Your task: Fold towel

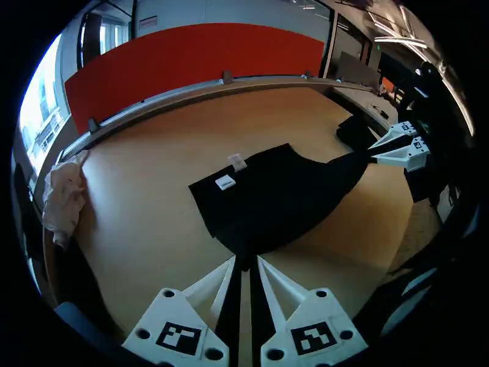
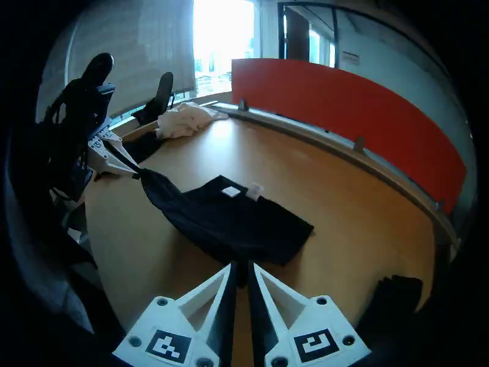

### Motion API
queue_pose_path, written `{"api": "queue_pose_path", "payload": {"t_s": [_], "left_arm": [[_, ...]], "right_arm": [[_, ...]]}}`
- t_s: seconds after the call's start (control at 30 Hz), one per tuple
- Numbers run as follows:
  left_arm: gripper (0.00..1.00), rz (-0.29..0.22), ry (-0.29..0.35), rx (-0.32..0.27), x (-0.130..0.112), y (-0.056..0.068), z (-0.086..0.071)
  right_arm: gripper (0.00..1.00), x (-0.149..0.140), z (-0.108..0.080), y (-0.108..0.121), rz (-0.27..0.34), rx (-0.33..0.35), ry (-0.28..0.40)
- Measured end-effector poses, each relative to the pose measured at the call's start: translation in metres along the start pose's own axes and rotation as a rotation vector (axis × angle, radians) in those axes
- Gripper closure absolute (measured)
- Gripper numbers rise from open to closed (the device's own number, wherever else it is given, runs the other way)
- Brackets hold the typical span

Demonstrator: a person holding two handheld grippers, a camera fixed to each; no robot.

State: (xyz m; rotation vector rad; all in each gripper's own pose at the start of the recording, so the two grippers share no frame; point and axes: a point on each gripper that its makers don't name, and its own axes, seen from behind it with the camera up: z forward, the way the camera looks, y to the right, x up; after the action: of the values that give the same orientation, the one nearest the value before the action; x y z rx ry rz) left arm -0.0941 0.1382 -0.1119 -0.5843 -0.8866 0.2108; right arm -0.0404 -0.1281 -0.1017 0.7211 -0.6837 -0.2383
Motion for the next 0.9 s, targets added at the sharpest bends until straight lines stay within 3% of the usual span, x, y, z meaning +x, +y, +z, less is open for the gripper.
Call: {"api": "queue_pose_path", "payload": {"t_s": [0.5,0.9], "left_arm": [[0.91,0.012,0.017,-0.005,0.008,0.008,-0.02],[0.91,0.012,0.013,-0.006,0.005,0.009,-0.019]], "right_arm": [[0.89,0.006,-0.019,-0.007,0.003,0.008,0.008],[0.89,0.004,-0.022,-0.013,0.002,0.015,-0.003]]}}
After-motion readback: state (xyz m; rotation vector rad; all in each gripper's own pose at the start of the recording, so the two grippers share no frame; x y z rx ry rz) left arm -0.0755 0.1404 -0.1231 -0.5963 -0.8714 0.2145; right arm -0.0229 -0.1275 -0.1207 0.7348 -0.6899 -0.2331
